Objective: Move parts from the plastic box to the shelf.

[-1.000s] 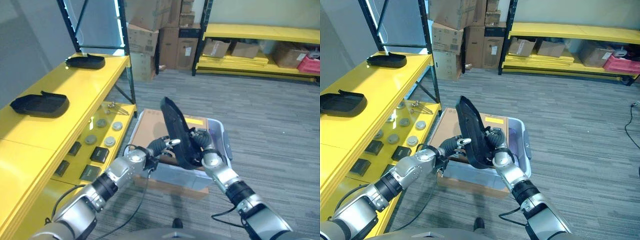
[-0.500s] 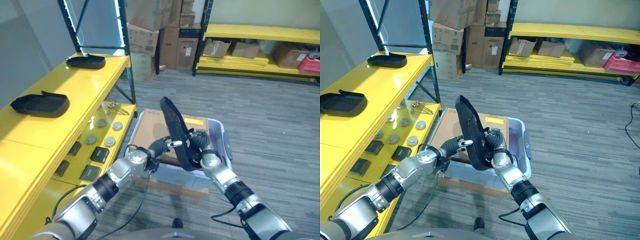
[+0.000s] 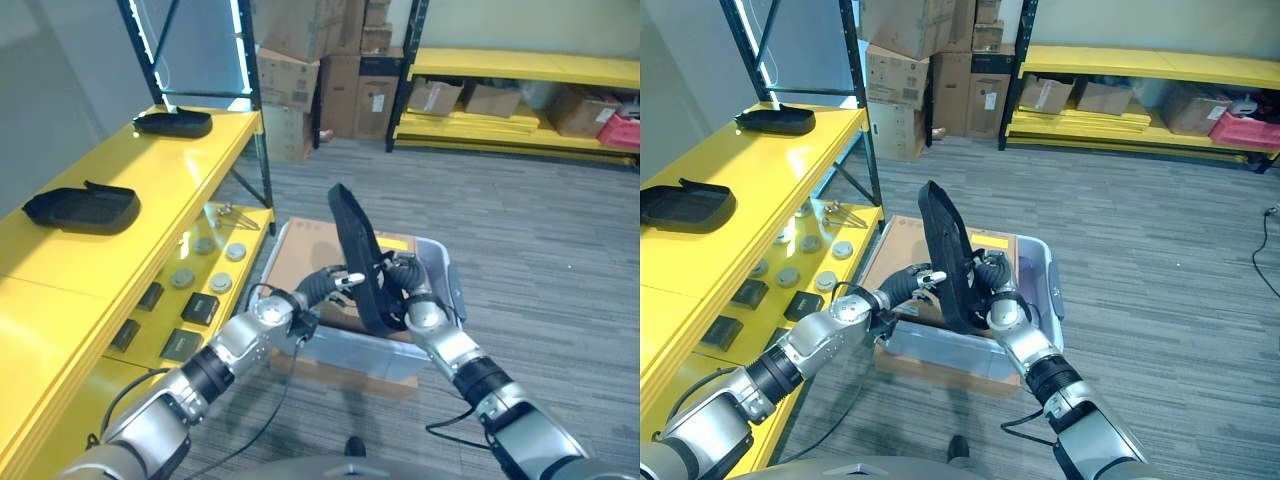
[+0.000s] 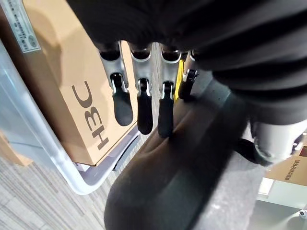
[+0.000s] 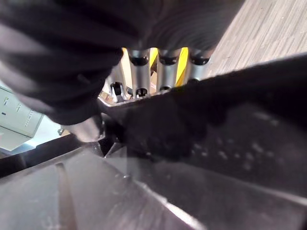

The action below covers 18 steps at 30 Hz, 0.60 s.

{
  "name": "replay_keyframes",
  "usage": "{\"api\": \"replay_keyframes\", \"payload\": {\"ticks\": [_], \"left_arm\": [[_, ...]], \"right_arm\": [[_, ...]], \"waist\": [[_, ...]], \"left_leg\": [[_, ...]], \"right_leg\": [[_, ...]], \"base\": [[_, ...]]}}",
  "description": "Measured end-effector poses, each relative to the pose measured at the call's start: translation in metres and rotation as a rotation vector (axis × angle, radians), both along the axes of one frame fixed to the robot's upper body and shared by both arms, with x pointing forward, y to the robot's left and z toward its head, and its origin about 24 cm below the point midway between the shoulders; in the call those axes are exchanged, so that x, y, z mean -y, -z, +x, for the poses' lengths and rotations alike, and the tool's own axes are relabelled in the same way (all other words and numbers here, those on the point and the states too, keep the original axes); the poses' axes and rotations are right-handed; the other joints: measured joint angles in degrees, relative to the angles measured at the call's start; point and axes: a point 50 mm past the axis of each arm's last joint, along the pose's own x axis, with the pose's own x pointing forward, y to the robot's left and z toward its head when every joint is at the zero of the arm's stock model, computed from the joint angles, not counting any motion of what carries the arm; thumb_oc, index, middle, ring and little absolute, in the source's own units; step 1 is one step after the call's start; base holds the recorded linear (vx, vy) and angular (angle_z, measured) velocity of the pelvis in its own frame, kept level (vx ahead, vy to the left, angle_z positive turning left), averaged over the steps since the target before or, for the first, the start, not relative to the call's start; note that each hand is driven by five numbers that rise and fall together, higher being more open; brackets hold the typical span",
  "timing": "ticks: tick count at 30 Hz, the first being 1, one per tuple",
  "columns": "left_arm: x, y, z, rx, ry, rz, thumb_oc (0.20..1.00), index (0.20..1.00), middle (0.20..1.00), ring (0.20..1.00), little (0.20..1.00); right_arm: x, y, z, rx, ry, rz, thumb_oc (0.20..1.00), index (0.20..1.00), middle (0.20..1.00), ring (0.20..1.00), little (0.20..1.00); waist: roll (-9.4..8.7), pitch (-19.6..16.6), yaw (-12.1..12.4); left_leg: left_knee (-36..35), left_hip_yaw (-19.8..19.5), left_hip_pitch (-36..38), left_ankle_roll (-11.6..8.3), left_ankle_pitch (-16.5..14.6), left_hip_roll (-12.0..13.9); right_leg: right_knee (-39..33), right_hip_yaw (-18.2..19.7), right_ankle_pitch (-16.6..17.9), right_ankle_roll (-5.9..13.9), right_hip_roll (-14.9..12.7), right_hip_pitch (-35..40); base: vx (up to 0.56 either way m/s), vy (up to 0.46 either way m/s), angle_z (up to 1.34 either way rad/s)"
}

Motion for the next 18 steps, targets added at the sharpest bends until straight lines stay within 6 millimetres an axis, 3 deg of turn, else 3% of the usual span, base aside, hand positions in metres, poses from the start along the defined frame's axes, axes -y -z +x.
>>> {"api": "replay_keyframes", "payload": {"ticks": [1, 3, 4, 8, 9, 10, 11, 15, 18], "left_arm": [[0.0, 0.0001, 0.0, 0.0, -0.003, 0.0, 0.2, 0.2, 0.2, 0.2, 0.2], [-0.0001, 0.0, 0.0002, 0.0, -0.006, 0.0, 0.379, 0.379, 0.379, 0.379, 0.379], [0.0, -0.0001, 0.0002, 0.001, -0.006, -0.001, 0.2, 0.2, 0.2, 0.2, 0.2], [0.0004, -0.001, 0.0004, 0.008, -0.007, -0.008, 0.203, 0.203, 0.203, 0.203, 0.203], [0.0005, -0.0012, 0.0004, 0.01, -0.007, -0.009, 0.3, 0.3, 0.3, 0.3, 0.3], [0.0006, -0.0013, 0.0005, 0.011, -0.007, -0.01, 0.762, 0.762, 0.762, 0.762, 0.762], [0.0008, -0.0015, 0.0004, 0.013, -0.007, -0.012, 1.0, 1.0, 1.0, 1.0, 1.0], [0.0044, -0.0044, 0.0013, 0.063, -0.059, -0.003, 1.0, 1.0, 1.0, 1.0, 1.0], [-0.0047, -0.0094, 0.0074, 0.161, -0.112, 0.055, 1.0, 1.0, 1.0, 1.0, 1.0]], "right_arm": [[0.0003, 0.0011, -0.0002, -0.005, 0.002, -0.001, 0.2, 0.2, 0.2, 0.2, 0.2], [-0.0006, 0.0021, -0.0004, -0.008, 0.002, 0.002, 0.2, 0.2, 0.2, 0.2, 0.2], [-0.0004, 0.002, -0.0004, -0.008, 0.003, 0.002, 0.2, 0.2, 0.2, 0.2, 0.2], [0.0007, 0.0018, -0.0004, -0.008, 0.002, -0.001, 0.2, 0.2, 0.2, 0.2, 0.2], [0.0006, 0.0019, -0.0004, -0.008, 0.002, -0.001, 0.2, 0.2, 0.2, 0.2, 0.2], [0.0004, 0.0019, -0.0004, -0.009, 0.001, -0.001, 0.2, 0.2, 0.2, 0.2, 0.2], [0.0004, 0.0019, -0.0004, -0.009, 0.0, -0.001, 0.2, 0.2, 0.2, 0.2, 0.2], [-0.0051, 0.0025, -0.0002, -0.017, -0.029, 0.018, 0.2, 0.2, 0.2, 0.2, 0.2], [-0.0061, 0.002, 0.0, -0.019, -0.044, 0.023, 0.2, 0.2, 0.2, 0.2, 0.2]], "waist": [[0.0, 0.0, 0.0], [0.0, 0.0, 0.0], [0.0, 0.0, 0.0], [-0.01, 0.0, -0.1], [-0.01, 0.0, -0.2], [0.0, 0.0, -0.2], [-0.01, 0.0, -0.3], [0.01, 0.0, -0.6], [0.03, 0.0, -0.5]], "left_leg": [[0.0, 0.0, 0.0, 0.0, 0.0, 0.0], [0.0, 0.0, 0.0, 0.0, 0.0, 0.0], [0.0, 0.0, 0.0, 0.0, 0.0, 0.0], [0.0, -0.1, -0.1, 0.0, 0.0, 0.0], [0.0, -0.1, -0.1, 0.0, 0.0, 0.0], [0.0, -0.1, -0.1, 0.0, 0.0, 0.0], [0.0, -0.1, -0.1, 0.0, 0.0, 0.0], [0.0, -0.1, -0.1, 0.01, 0.0, 0.0], [0.0, -0.2, -0.2, 0.01, 0.0, 0.0]], "right_leg": [[0.0, 0.0, 0.0, 0.0, 0.0, 0.0], [0.0, 0.0, 0.0, 0.01, 0.0, 0.0], [0.0, 0.0, 0.0, 0.01, 0.0, 0.0], [0.0, 0.0, 0.0, 0.01, 0.0, 0.0], [0.0, 0.0, 0.0, 0.01, 0.0, 0.0], [0.0, 0.0, 0.0, 0.01, 0.0, 0.0], [0.0, 0.0, 0.0, 0.01, 0.0, 0.0], [0.0, 0.0, 0.0, 0.01, 0.0, 0.0], [0.0, 0.0, 0.0, 0.01, 0.0, 0.0]], "base": [[0.0, 0.0, 0.0], [0.0, 0.0, 0.0], [0.0, 0.0, 0.0], [0.0, 0.0, 0.0], [0.0, 0.0, 0.0], [0.0, 0.0, 0.0], [0.01, 0.03, 0.0], [0.0, 0.031, 0.0], [0.0, 0.0, 0.0]]}}
